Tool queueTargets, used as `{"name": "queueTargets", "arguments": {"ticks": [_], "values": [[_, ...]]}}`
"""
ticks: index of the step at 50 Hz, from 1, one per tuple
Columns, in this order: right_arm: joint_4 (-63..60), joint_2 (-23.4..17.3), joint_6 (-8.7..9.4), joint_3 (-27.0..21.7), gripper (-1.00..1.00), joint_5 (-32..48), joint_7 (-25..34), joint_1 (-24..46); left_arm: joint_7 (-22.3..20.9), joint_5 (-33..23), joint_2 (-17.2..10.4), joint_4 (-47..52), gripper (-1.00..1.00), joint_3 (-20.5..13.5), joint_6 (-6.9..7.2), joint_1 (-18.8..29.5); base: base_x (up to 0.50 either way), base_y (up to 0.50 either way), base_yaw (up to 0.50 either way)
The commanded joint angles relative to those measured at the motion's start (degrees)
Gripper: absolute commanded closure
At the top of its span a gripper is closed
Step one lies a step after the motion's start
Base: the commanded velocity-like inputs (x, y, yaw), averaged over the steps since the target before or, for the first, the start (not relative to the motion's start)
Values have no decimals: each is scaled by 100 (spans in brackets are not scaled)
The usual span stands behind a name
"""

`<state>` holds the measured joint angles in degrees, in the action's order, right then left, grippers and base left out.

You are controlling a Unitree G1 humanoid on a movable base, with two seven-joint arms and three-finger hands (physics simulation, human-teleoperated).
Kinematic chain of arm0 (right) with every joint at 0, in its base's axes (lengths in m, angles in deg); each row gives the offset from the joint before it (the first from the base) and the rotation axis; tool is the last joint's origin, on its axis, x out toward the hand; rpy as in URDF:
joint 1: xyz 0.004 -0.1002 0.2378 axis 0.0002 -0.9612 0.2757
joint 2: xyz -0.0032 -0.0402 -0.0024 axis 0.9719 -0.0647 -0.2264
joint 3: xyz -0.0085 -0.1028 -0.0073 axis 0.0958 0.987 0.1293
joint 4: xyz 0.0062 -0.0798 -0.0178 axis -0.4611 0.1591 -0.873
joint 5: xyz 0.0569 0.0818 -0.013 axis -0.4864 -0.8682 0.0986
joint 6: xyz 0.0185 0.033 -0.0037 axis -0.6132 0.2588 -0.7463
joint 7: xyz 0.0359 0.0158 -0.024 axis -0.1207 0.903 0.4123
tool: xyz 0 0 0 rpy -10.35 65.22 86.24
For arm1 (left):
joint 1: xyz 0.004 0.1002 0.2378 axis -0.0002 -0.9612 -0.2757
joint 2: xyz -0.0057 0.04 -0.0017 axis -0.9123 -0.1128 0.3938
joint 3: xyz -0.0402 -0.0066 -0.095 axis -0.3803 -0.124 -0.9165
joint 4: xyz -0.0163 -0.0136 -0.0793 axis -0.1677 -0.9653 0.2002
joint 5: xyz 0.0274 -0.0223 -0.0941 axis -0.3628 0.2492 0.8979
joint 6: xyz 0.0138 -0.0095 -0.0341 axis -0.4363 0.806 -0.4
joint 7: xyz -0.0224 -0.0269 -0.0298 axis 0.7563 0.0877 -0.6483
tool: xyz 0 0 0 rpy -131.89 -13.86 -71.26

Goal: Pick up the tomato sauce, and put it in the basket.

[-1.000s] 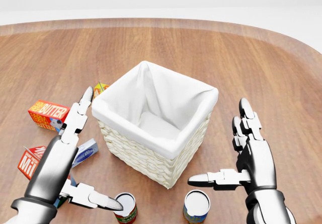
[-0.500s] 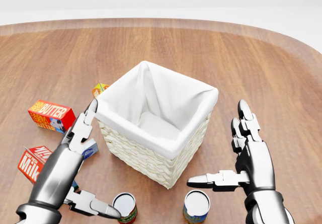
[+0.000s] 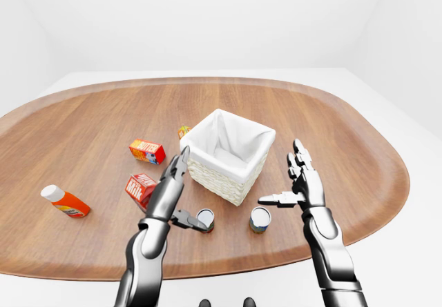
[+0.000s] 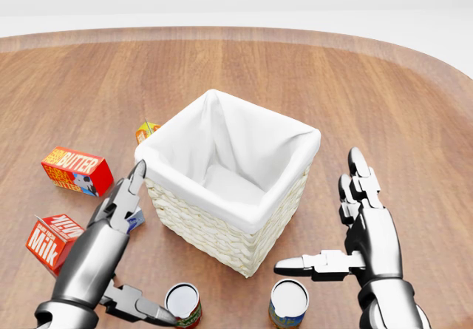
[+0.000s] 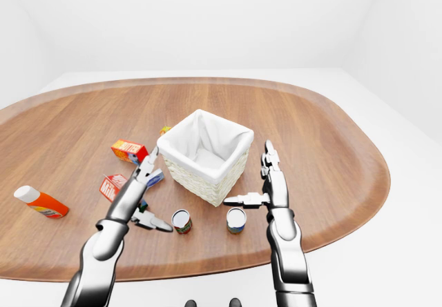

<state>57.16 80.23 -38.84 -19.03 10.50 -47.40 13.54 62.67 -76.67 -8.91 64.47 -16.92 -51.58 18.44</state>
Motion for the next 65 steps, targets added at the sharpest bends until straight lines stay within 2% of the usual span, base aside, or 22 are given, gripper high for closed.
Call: {"name": "queueTargets", "arguments": {"ticks": [1, 24, 27, 31, 34, 36, 50, 56, 65], "values": [[21, -14, 18, -23, -100, -17, -2, 30, 109, -185, -3, -187, -100, 50, 0, -27, 0, 0, 0], [47, -16, 8, -25, -100, -19, -2, 34, 165, -390, -7, -284, -100, 101, -32, -53, 0, 0, 0], [41, -14, 12, -22, -100, -18, -2, 31, 92, -409, -9, -205, -100, 79, 0, -36, 0, 0, 0], [64, -6, -15, -6, -100, -6, -2, 22, 175, -440, -13, -284, -100, 85, -66, -65, 0, 0, 0], [83, -5, -35, -3, -100, -5, 0, 22, 96, -494, 0, -158, -100, 109, 0, -86, 0, 0, 0], [65, -7, -15, -7, -100, -8, -1, 24, 223, -534, -8, -296, -100, 148, -128, -127, 0, 0, 0], [35, -2, -2, 1, -100, -6, 1, 2, 411, -728, -4, -555, -100, 289, -345, -207, 0, 0, 0], [71, -6, -23, -9, -100, -10, 1, 21, 463, -783, -3, -648, -100, 332, -392, -208, 0, 0, 0], [71, -6, -24, -8, -100, -12, -1, 20, 694, -898, -1, -1119, -100, 418, -537, -101, 0, 0, 0]]}}
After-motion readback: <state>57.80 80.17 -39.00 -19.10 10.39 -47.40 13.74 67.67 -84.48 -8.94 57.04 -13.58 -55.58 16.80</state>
